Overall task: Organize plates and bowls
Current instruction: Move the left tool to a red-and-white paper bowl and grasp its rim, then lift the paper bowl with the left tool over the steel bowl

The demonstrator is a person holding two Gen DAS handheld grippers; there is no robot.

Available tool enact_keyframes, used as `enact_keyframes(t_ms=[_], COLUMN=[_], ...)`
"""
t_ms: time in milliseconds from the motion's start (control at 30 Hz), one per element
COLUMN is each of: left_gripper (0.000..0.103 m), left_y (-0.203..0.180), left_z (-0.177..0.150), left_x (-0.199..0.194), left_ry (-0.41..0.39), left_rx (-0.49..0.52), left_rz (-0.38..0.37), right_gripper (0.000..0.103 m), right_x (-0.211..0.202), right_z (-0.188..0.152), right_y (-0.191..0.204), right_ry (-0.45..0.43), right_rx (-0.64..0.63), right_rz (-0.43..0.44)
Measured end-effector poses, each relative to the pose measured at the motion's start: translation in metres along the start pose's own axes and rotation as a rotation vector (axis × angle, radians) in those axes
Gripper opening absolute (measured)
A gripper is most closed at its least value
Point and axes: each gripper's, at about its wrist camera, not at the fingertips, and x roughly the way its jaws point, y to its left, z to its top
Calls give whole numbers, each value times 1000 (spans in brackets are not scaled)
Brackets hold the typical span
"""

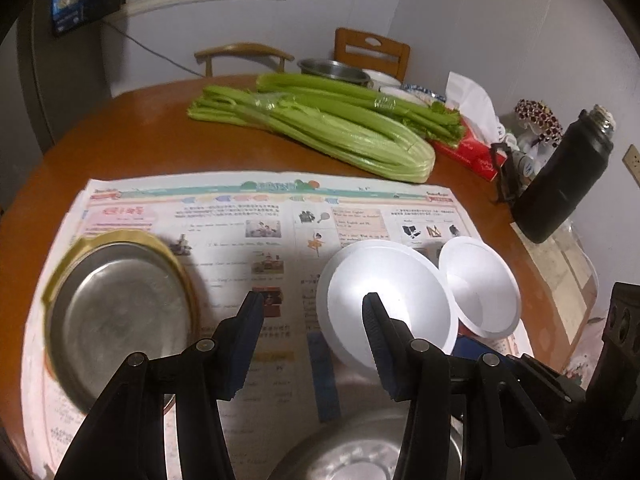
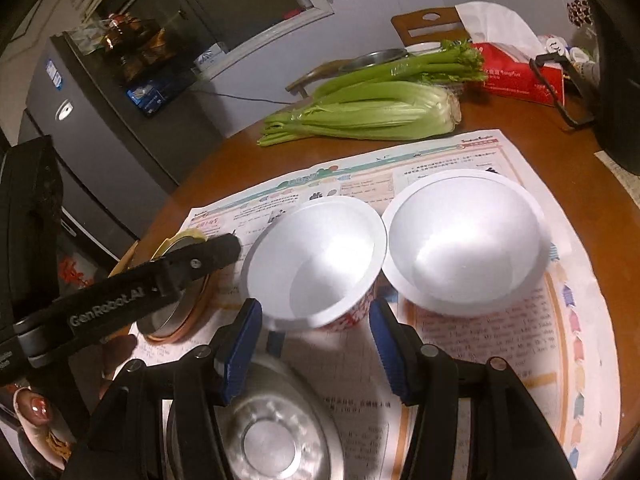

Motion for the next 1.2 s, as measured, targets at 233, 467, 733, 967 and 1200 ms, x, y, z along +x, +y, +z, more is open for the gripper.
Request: enact_keyframes(t_ms=[233,467,733,967,1200], left_gripper=[53,52,40,40,40], left_y=[2,7,2,1,-2], left_z=[7,6,4,4,2], left_x=[27,48,54,44,23], left_ry=[45,88,101,78,40], left_rx=[-17,-40,-27,-20,-9], left_rz=[-30,-61,-97,-92,-98], right_gripper=[56,56,56,56,56], right_x=[15,27,33,29,18], right_z=[4,6,6,6,5], right_y=[4,6,15,20,27], right_ry=[-16,-6,-1,-16,-40], right_rx=[-35,-58,-113,-131,-149], right_rz=[-53,-59,-45,-41,-36])
